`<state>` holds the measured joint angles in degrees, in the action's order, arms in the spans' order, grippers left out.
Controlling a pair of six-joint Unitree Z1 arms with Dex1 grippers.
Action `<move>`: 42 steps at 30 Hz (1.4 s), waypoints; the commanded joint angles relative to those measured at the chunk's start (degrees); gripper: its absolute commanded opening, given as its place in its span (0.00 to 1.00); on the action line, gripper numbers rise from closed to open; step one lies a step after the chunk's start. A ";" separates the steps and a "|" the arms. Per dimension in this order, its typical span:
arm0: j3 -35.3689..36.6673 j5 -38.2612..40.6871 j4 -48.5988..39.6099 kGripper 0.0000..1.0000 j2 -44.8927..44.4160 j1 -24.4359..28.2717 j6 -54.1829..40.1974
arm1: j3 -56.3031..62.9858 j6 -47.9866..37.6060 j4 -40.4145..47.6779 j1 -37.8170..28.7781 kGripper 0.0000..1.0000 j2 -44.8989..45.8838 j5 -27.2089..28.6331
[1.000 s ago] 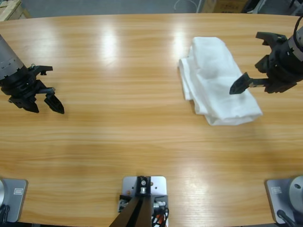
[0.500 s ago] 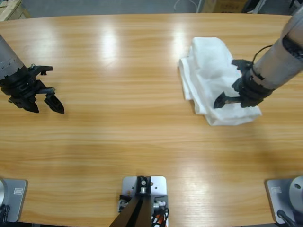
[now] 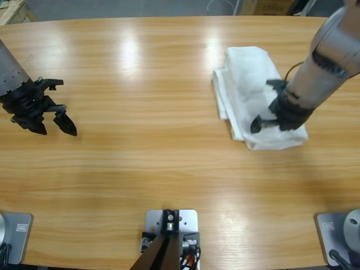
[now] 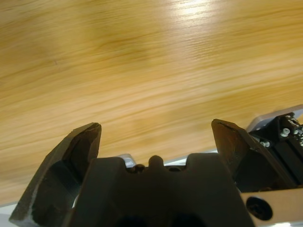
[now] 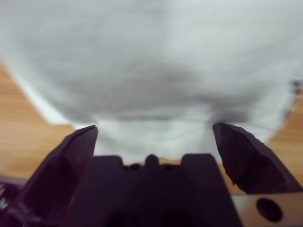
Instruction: Fold clothes
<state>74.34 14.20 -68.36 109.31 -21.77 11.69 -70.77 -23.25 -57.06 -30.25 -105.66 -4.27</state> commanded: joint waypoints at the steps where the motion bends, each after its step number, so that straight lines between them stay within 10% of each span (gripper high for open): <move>1: -0.34 0.55 -0.46 0.91 2.46 -0.82 -0.44 | -22.99 3.67 -16.82 1.44 0.98 3.28 4.06; 16: -0.09 0.57 -1.34 0.91 2.40 -2.70 -0.44 | -55.30 14.34 -25.19 9.17 0.98 -24.28 -0.34; 42: 0.63 0.48 -1.96 0.91 3.90 -2.75 -0.32 | -56.23 17.12 -22.66 9.24 0.98 -38.52 -3.77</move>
<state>74.52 14.20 -69.61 110.20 -24.14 11.69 -127.43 -7.53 -80.22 -20.69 -140.07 -6.28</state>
